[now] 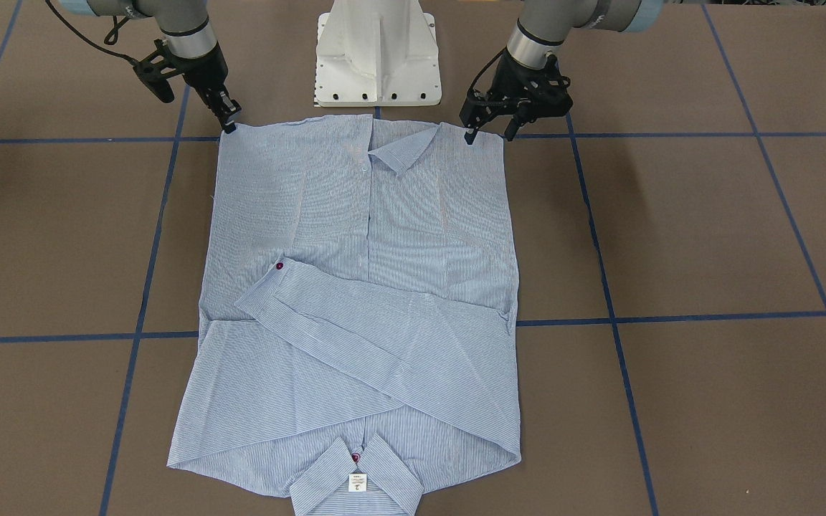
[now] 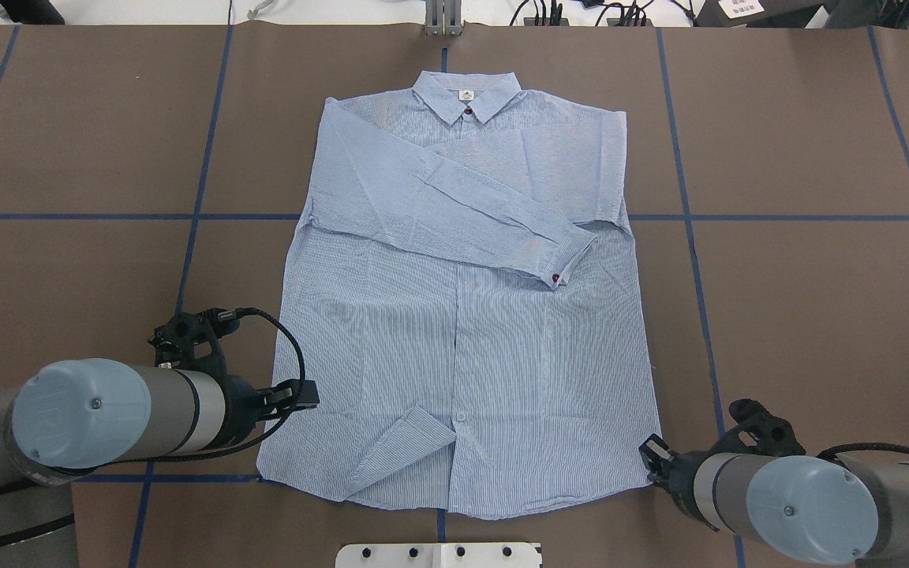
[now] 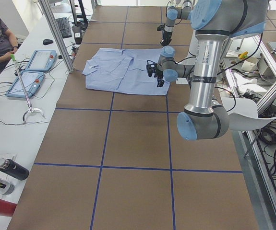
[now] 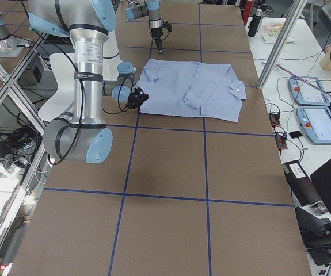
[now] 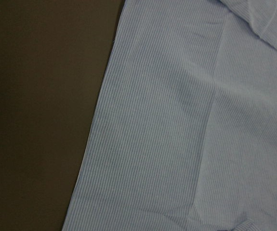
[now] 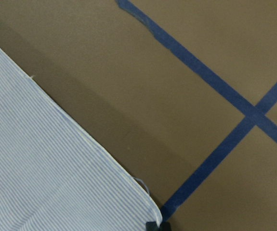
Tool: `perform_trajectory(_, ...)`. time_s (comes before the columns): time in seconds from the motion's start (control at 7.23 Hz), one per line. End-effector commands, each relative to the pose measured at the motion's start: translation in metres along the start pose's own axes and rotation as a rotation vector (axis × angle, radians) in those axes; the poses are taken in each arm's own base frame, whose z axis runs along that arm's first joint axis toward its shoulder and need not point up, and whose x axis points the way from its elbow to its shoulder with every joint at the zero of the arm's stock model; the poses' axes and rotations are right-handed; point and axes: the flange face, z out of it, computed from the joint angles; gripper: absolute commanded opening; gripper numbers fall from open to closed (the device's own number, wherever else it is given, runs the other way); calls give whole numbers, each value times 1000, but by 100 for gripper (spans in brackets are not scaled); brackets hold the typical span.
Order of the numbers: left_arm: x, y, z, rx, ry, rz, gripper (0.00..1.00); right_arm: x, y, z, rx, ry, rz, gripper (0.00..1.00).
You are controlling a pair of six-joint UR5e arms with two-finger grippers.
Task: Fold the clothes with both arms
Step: 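Move the left gripper down to the hem corner nearest the robot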
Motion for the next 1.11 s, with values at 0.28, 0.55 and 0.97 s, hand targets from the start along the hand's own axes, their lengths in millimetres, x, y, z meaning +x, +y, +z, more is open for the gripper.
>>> perform_trajectory(0.28, -28, 9, 21, -6, -81, -22, 82, -1, 1, -4, -11, -1, 3, 0)
perform_trajectory(0.55, -37, 9, 28, -13, -99, -24, 74, -1, 0, -4, -9, -1, 4, 0)
perform_trajectory(0.97, -38, 13, 37, -18, -110, -20, 65, -3, 1, -7, -14, -6, 5, 0)
